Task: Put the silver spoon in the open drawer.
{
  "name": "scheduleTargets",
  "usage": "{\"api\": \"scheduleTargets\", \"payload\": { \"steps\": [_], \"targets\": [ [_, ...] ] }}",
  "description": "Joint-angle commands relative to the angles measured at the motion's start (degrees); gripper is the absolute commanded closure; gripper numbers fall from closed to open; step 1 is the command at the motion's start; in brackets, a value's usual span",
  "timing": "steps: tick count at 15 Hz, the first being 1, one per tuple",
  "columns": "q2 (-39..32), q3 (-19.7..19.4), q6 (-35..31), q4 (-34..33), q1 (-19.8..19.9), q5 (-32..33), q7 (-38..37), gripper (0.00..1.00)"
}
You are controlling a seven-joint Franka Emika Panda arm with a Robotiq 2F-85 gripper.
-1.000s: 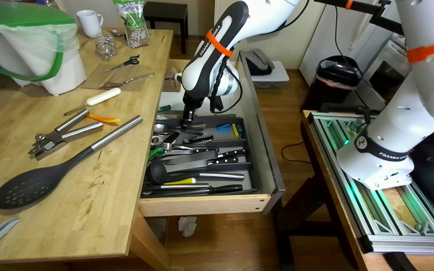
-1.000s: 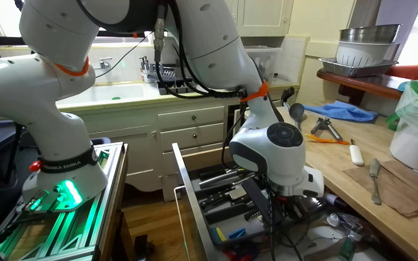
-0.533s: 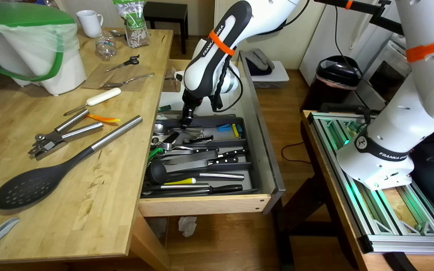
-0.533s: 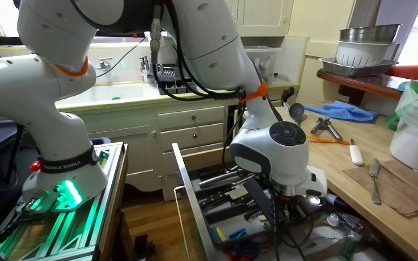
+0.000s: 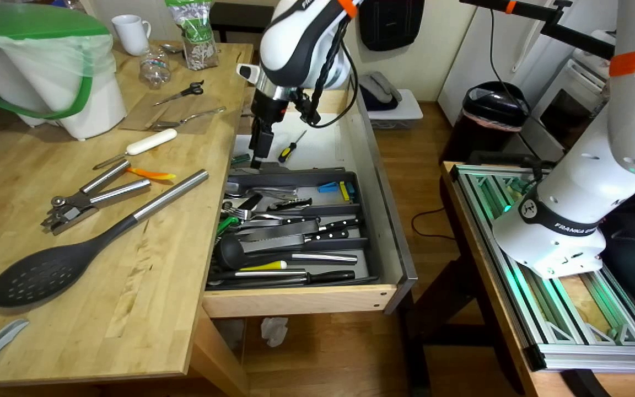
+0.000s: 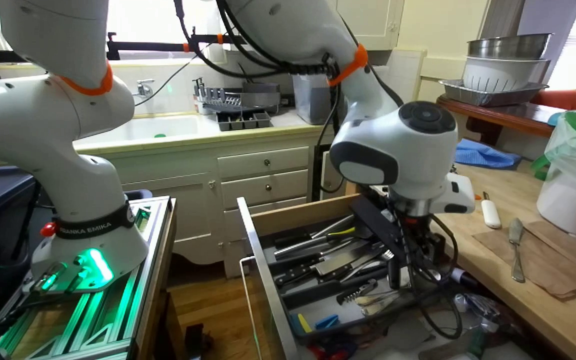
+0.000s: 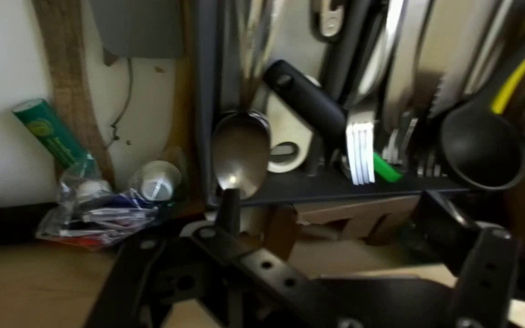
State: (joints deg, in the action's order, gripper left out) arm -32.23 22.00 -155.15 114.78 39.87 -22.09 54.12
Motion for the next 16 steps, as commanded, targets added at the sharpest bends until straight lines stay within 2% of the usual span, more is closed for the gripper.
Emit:
{"api": "scheduleTargets", "payload": {
  "steps": [1, 2, 4, 5, 9, 10, 11, 12, 16],
  "targets": [
    [11.1, 3.3, 16.4, 5.6, 3.7, 0.2, -4.1, 0.0],
    [13.5, 4.0, 21.5, 6.2, 4.6, 0.4, -4.7, 0.0],
    [18.3, 3.0, 31.9, 5.8, 4.8, 1.8, -6.1, 0.0],
    [22.7, -6.5, 36.0, 5.1, -3.2, 2.3, -8.1, 0.0],
    [31.2, -19.0, 48.0, -0.2, -11.7, 13.7, -16.2, 0.0],
    [32.9, -21.6, 49.9, -2.2, -13.8, 17.1, -16.9, 0.0],
    [29.8, -23.5, 45.8, -0.3, -15.7, 11.7, -12.8, 0.0],
    [31.8, -25.2, 47.9, -1.6, -16.8, 13.9, -14.0, 0.0],
    [33.9, -26.3, 49.2, -2.1, -18.2, 15.7, -15.4, 0.0]
  ]
}}
